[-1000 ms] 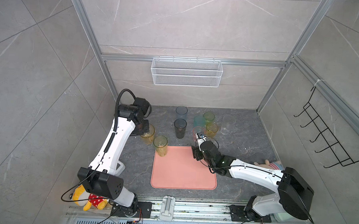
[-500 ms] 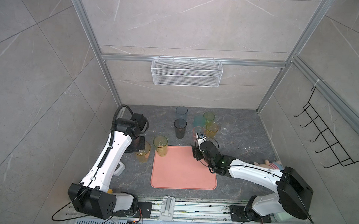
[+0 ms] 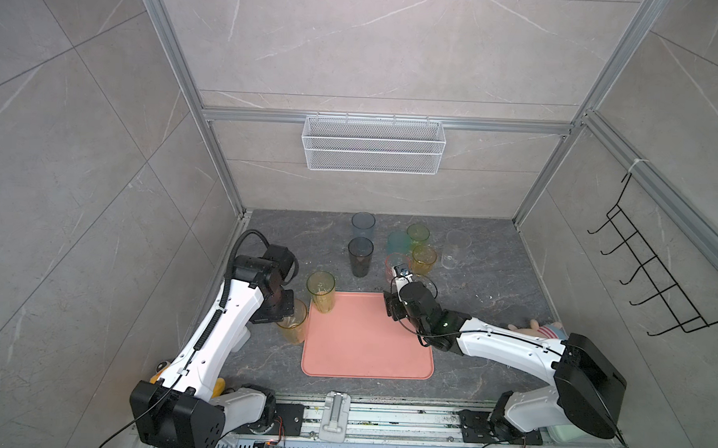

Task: Place the glasses into the tray
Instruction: 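Lift the amber cup with left gripper and carry it toward the tray, then lower the amber cup onto the tray beside the green cup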

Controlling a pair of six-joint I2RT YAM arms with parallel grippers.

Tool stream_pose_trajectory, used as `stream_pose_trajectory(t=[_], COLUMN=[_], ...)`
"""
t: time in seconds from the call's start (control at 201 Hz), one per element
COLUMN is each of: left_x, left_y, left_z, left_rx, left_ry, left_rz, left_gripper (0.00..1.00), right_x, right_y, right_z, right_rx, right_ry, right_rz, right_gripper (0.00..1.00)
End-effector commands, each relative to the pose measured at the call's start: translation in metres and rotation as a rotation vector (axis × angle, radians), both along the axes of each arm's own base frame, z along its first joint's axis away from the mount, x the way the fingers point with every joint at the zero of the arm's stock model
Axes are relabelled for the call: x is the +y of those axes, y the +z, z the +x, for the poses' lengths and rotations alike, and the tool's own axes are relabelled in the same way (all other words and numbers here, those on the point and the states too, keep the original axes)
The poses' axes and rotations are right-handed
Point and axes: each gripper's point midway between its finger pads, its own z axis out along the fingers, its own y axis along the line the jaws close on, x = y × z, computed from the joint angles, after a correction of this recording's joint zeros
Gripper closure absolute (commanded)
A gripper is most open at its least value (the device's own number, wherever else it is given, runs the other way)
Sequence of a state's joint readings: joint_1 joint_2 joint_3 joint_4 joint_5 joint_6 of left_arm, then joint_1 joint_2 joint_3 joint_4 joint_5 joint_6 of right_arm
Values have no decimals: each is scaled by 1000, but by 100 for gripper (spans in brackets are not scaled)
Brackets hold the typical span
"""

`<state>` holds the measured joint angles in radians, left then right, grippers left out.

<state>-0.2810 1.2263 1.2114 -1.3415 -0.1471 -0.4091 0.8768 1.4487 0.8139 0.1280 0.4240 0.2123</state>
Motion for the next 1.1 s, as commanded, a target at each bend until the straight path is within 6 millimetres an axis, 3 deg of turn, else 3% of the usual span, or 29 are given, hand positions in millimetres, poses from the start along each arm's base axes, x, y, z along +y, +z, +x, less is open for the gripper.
stream_pose_trajectory(t=[0.0, 0.712, 1.095], left_x=[-15, -57, -63], left_y=[0, -26, -34], left_z=[9, 27, 33], left_rx=[-47, -62, -59], left_ry=[-10, -85, -104], left_rz=[-49, -108, -85], left_gripper=[100, 100, 100], right_x=[1, 1, 2], right_y=[10, 10, 9], right_z=[2, 0, 1], right_rx=[-22, -21, -20], right_ry=[-4, 3, 2], right_rz=[-6, -5, -9], right_gripper=[29, 29, 29])
